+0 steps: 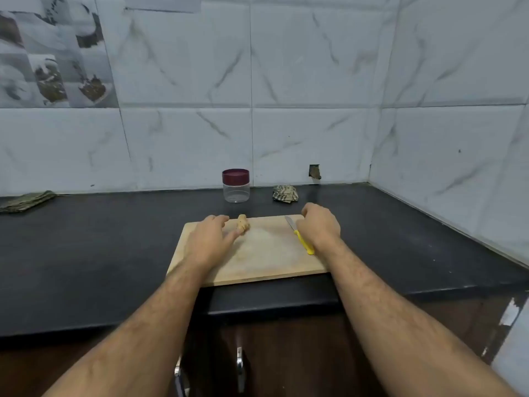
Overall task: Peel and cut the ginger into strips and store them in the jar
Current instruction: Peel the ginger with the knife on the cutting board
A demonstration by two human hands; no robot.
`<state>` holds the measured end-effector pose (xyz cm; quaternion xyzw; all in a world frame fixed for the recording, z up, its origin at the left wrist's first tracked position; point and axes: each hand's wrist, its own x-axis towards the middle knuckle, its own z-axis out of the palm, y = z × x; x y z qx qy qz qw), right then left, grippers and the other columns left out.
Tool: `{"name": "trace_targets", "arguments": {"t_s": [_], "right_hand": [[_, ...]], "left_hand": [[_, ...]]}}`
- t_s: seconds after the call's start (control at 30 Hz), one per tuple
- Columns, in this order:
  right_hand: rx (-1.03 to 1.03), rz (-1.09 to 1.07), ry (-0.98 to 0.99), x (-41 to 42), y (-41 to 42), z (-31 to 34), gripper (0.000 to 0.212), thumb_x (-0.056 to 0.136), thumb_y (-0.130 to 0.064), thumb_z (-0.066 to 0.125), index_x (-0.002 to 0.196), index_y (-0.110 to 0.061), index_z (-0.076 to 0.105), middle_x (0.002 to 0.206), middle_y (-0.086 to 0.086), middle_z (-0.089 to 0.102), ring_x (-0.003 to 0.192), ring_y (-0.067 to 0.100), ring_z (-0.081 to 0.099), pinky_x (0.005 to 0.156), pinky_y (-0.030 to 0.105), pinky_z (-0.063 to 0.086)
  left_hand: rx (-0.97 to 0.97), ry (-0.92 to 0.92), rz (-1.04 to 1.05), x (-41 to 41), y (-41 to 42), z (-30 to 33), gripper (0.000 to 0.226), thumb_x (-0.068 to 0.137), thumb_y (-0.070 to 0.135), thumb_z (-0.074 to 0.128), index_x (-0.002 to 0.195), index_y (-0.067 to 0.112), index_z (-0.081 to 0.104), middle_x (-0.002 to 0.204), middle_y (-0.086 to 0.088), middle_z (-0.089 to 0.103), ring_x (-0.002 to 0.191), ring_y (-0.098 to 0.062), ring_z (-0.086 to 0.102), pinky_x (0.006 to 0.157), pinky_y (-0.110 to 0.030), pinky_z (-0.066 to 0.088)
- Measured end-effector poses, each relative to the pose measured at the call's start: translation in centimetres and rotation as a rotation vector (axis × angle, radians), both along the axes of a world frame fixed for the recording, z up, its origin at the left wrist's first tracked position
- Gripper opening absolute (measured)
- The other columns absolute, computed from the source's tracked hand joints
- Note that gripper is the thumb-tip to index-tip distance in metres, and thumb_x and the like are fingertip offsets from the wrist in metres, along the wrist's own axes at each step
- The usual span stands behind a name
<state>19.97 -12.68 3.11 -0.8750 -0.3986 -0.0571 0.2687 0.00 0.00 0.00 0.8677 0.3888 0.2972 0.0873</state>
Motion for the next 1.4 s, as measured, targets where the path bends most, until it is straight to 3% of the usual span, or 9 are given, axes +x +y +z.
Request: {"name": "trace_targets", "arguments": {"t_s": [0.13, 0.3, 0.43, 0.63, 0.77, 0.87, 1.03, 1.27, 1.4], "right_hand": [[-0.075, -0.091, 0.074, 0.4, -0.9, -0.5, 0.019, 0.086, -0.019, 0.056, 0.103, -0.017, 0.065, 0.100, 0.002, 0.067, 0.085, 0.023, 0.058, 0.064, 0.029, 0.046], [-0.139, -0.099, 0.046, -0.1, -1.2, -1.0, 0.022, 0.089, -0.036, 0.058, 0.093, -0.015, 0.062, 0.089, 0.000, 0.065, 0.078, 0.022, 0.058, 0.061, 0.027, 0.043], [-0.170, -0.091, 0.004, -0.9, -0.9, -1.2, 0.016, 0.091, -0.028, 0.055, 0.098, -0.015, 0.061, 0.101, 0.003, 0.067, 0.080, 0.023, 0.053, 0.063, 0.029, 0.043], [-0.039, -0.083, 0.121, -1.7, -0.1, -0.7, 0.023, 0.090, -0.030, 0.059, 0.076, -0.015, 0.049, 0.088, 0.001, 0.060, 0.078, 0.023, 0.053, 0.062, 0.029, 0.041], [0.074, -0.006, 0.246, -2.7, 1.3, -0.4, 0.014, 0.091, -0.020, 0.054, 0.100, -0.010, 0.048, 0.092, 0.004, 0.056, 0.082, 0.025, 0.052, 0.061, 0.031, 0.038], [0.095, 0.073, 0.284, -3.6, 2.5, -0.3, 0.026, 0.092, -0.007, 0.048, 0.117, -0.004, 0.044, 0.103, 0.012, 0.062, 0.083, 0.028, 0.055, 0.063, 0.033, 0.042], [0.189, 0.185, 0.565, -4.8, 4.0, -0.8, 0.034, 0.089, 0.000, 0.037, 0.121, -0.008, 0.046, 0.095, 0.015, 0.066, 0.059, 0.024, 0.070, 0.041, 0.029, 0.046], [0.265, 0.180, 0.644, -4.9, 3.8, -2.2, 0.042, 0.091, 0.002, 0.037, 0.128, -0.012, 0.050, 0.092, 0.001, 0.059, 0.060, 0.015, 0.070, 0.039, 0.024, 0.045], [0.307, 0.172, 0.613, -4.7, 3.6, -2.6, 0.040, 0.093, -0.001, 0.039, 0.129, -0.014, 0.051, 0.095, 0.008, 0.065, 0.055, 0.011, 0.066, 0.038, 0.021, 0.042]], "left_hand": [[-0.049, -0.029, 0.033, 0.8, -0.7, -0.1, 0.054, 0.093, 0.049, 0.056, 0.135, 0.016, 0.054, 0.126, -0.003, 0.060, 0.113, -0.019, 0.059, 0.090, -0.035, 0.048], [-0.057, 0.024, 0.053, 1.2, -1.4, 0.0, 0.054, 0.093, 0.048, 0.056, 0.137, 0.017, 0.052, 0.130, -0.003, 0.058, 0.115, -0.021, 0.058, 0.091, -0.037, 0.048], [-0.072, 0.033, 0.065, 1.1, -1.2, -0.2, 0.056, 0.093, 0.048, 0.057, 0.138, 0.016, 0.051, 0.130, -0.004, 0.060, 0.116, -0.021, 0.058, 0.091, -0.037, 0.049], [-0.083, 0.040, 0.072, 1.2, -1.1, -0.2, 0.055, 0.094, 0.046, 0.055, 0.139, 0.015, 0.050, 0.127, -0.001, 0.063, 0.115, -0.021, 0.058, 0.091, -0.035, 0.048], [-0.159, 0.029, 0.068, 1.2, -0.3, 0.1, 0.055, 0.094, 0.045, 0.056, 0.140, 0.015, 0.049, 0.118, 0.000, 0.064, 0.109, -0.021, 0.060, 0.089, -0.034, 0.047], [-0.223, 0.012, 0.058, 1.2, 0.3, 0.6, 0.053, 0.095, 0.041, 0.056, 0.140, 0.014, 0.049, 0.120, -0.001, 0.065, 0.112, -0.022, 0.059, 0.092, -0.034, 0.047], [-0.211, -0.053, 0.047, 1.5, 1.3, 1.3, 0.041, 0.096, 0.019, 0.052, 0.136, 0.012, 0.054, 0.123, -0.004, 0.065, 0.117, -0.022, 0.056, 0.097, -0.032, 0.044], [-0.279, -0.084, 0.003, 2.9, 2.7, 1.6, 0.043, 0.095, 0.017, 0.056, 0.137, 0.013, 0.053, 0.118, -0.001, 0.064, 0.112, -0.018, 0.056, 0.092, -0.024, 0.039], [-0.321, -0.084, -0.048, 3.5, 3.7, 2.1, 0.047, 0.096, 0.015, 0.052, 0.142, 0.016, 0.049, 0.121, -0.002, 0.064, 0.110, -0.017, 0.057, 0.091, -0.022, 0.038]]}}
